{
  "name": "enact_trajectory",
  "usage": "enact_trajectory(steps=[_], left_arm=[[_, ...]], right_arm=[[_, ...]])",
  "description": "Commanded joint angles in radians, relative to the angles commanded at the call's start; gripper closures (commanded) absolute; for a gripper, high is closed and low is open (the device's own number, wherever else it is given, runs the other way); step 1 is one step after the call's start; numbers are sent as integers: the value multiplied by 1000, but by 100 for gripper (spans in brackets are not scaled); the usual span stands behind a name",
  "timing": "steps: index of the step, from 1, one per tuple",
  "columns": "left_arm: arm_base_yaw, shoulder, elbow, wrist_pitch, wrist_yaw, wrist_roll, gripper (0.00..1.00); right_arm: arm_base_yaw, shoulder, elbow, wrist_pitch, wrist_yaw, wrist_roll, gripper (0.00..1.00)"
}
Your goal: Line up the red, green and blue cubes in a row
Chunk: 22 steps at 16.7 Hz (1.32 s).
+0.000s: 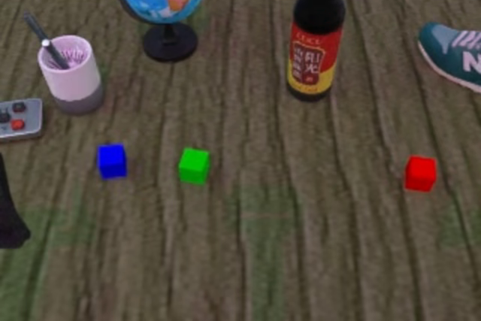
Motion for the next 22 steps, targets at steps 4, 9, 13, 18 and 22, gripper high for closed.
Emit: enact_trajectory(steps=[4,9,13,18,22], left_arm=[[0,0,0,0,0,0,0],[0,0,0,0,0,0,0],[0,0,0,0,0,0,0],[0,0,0,0,0,0,0],[0,0,0,0,0,0,0]], right_arm=[[7,31,29,-21,-2,9,0],[48,293,258,-179,-5,76,0],[93,683,530,-376,-2,157,0],[154,1218,893,-651,1,265,0],[200,1569,1156,-847,1,344,0]])
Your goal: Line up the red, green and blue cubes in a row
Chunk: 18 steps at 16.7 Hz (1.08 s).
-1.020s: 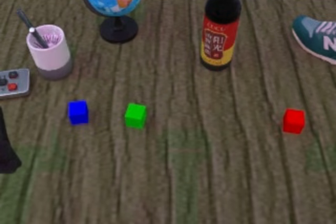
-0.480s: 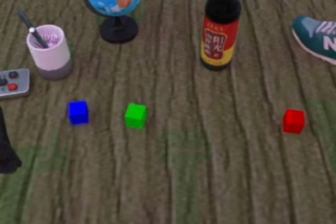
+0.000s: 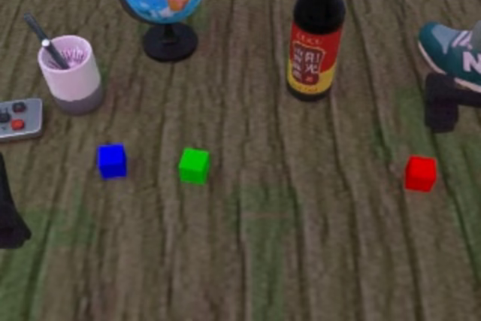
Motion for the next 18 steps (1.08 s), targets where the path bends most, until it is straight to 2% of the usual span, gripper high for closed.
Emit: enact_trajectory(steps=[4,8,15,18], left_arm=[[0,0,0,0,0,0,0],[0,0,0,0,0,0,0],[0,0,0,0,0,0,0],[0,0,0,0,0,0,0]], right_arm=[[34,275,208,-142,0,61,0],[53,411,324,-214,0,94,0],[49,423,330,-215,0,96,0],[52,455,289,-146,0,95,0]])
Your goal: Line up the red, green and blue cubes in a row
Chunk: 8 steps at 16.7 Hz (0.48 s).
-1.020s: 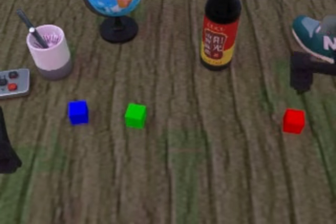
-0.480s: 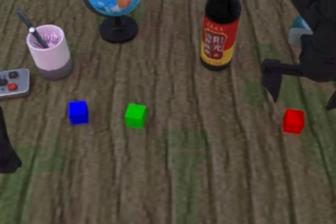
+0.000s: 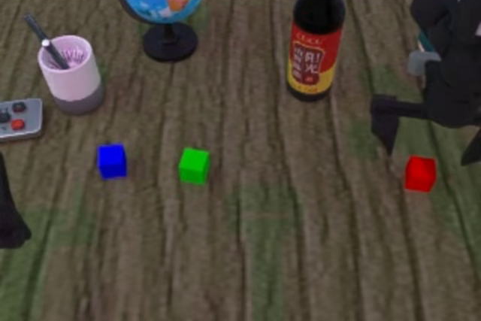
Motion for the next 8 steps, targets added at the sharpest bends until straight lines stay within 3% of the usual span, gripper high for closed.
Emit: enact_trajectory(steps=[5,8], left_arm=[[0,0,0,0,0,0,0],[0,0,0,0,0,0,0]], right_arm=[[3,89,-107,204,1,5,0],[4,110,-129,241,1,6,0]])
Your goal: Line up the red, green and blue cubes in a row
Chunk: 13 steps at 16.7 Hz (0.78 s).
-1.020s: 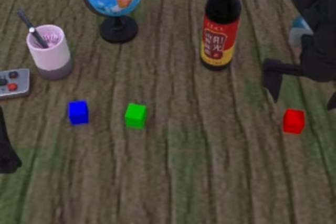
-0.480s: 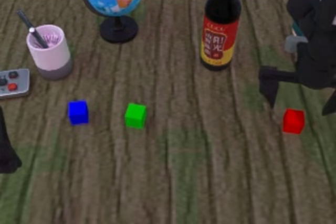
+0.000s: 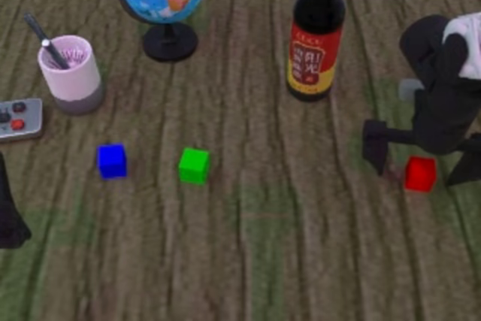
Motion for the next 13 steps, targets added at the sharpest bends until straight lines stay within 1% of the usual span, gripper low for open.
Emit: enact_trajectory(steps=[3,13], left_arm=[[0,0,0,0,0,0,0],[0,0,0,0,0,0,0]], right_arm=[[0,0,0,0,0,0,0],[0,0,0,0,0,0,75]])
